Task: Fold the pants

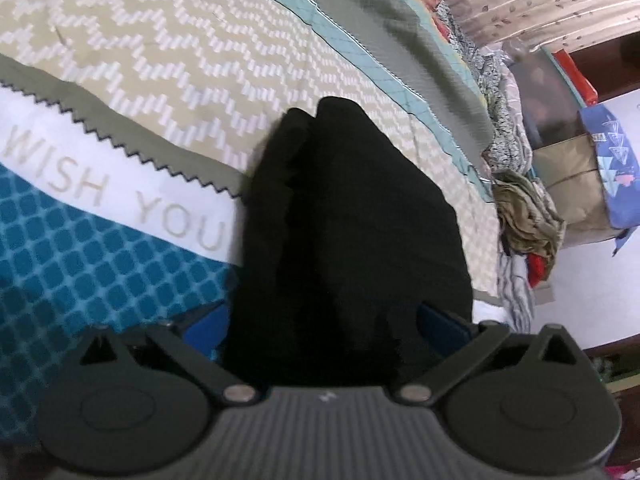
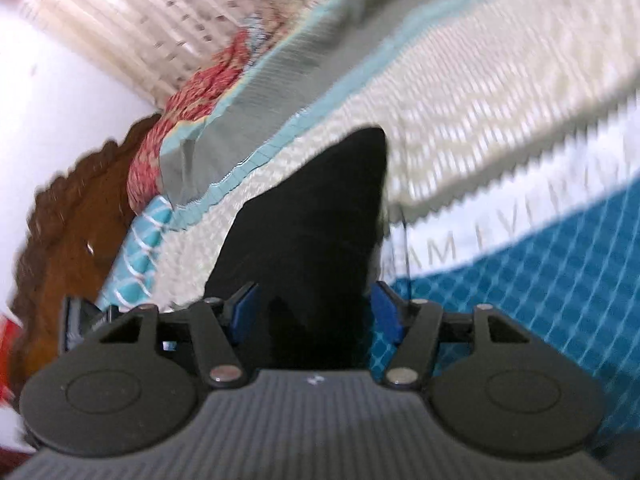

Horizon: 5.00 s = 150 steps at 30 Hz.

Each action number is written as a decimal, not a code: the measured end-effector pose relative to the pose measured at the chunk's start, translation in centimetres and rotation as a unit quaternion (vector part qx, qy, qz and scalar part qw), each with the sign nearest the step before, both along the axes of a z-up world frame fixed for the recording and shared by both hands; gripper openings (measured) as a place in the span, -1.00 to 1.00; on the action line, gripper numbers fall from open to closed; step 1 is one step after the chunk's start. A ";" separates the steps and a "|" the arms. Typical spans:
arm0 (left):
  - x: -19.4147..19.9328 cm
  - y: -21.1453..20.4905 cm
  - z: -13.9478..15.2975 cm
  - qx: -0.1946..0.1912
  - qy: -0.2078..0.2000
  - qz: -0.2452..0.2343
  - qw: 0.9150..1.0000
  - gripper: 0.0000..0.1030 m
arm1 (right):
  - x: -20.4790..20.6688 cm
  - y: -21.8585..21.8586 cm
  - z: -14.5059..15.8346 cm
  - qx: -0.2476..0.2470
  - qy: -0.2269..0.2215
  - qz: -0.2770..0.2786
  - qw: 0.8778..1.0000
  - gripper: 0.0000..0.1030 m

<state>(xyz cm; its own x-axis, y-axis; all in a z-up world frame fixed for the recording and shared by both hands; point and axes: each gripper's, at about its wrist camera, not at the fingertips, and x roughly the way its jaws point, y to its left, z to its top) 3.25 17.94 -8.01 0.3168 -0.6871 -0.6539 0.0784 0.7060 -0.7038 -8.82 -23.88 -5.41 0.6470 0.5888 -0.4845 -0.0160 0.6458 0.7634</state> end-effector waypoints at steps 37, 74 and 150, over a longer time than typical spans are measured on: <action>-1.3 -3.4 -0.7 0.062 -0.033 -0.026 0.997 0.69 | 2.2 5.2 -1.5 -0.043 0.036 0.048 0.997 0.28; 13.0 -10.7 12.5 0.100 -0.234 -0.010 0.967 -0.25 | 14.3 5.3 9.9 -0.214 -0.215 0.032 0.952 -0.24; -7.1 -11.9 8.2 0.431 -0.247 0.129 0.858 1.00 | 2.1 7.5 3.7 -0.341 -0.021 -0.106 0.934 0.91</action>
<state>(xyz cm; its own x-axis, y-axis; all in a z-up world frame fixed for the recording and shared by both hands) -3.81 6.00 0.18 0.7703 0.1188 -0.6265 -0.0201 0.9865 0.1624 -6.68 -16.41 -1.74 0.7405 0.0094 -0.6720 0.1470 0.9734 0.1756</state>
